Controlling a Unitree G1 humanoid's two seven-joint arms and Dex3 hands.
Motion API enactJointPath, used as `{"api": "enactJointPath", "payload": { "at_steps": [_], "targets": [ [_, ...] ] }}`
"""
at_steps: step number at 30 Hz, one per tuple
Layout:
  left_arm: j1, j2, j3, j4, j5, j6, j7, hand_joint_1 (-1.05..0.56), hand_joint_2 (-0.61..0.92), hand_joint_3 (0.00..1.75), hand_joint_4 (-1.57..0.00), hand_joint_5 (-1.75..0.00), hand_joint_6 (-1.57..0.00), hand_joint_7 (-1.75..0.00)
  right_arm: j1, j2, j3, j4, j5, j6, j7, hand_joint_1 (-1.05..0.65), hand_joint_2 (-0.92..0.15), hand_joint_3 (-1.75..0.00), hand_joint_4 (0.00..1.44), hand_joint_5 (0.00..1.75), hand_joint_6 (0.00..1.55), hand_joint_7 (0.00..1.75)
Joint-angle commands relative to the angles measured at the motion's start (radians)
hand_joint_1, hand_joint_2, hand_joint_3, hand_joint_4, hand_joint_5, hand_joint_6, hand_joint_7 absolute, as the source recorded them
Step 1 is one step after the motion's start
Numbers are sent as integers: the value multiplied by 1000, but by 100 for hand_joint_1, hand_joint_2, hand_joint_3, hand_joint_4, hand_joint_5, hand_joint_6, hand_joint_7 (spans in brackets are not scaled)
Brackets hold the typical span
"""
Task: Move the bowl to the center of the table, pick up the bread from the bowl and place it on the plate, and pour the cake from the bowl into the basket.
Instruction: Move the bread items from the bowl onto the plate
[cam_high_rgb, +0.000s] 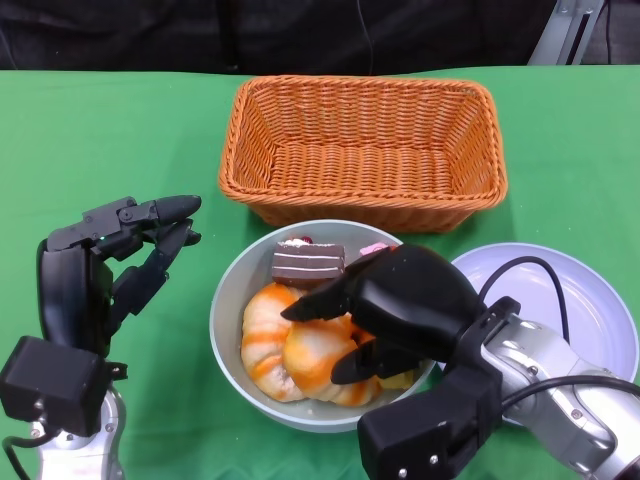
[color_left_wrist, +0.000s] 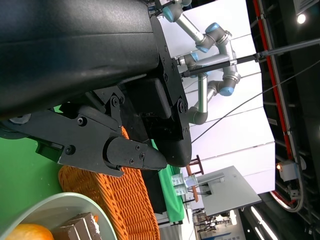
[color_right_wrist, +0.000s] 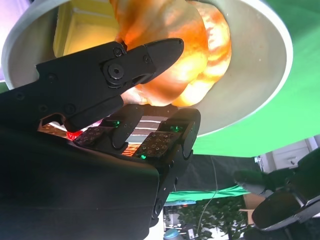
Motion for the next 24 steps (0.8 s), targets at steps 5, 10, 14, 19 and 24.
{"api": "enactJointPath", "payload": {
  "at_steps": [5,10,14,19,24],
  "targets": [
    [5,9,11,-7,4,-7,20,-26,92,20,-90,-99,-117,-28,9,-41,25,-99,-68,59,95,-76,-83,-1,60,0,65,0],
    [10,5,8,-17,1,-1,16,-26,92,21,-90,-99,-117,-29,21,-38,34,-113,-87,80,105,-80,-83,0,59,0,63,0],
    [16,3,6,-25,4,4,19,-26,92,21,-89,-99,-117,-29,42,-28,49,-119,-107,102,90,-83,-83,0,58,0,62,0],
    [19,-3,5,-29,-5,2,10,-24,92,22,-90,-99,-117,-29,67,-12,70,-123,-139,127,57,-86,-86,-1,58,0,61,0],
    [21,-7,5,-33,3,6,17,-23,92,23,-89,-100,-117,-30,74,-11,92,-122,-158,138,51,-87,-90,-2,56,0,57,0]
  ]
}}
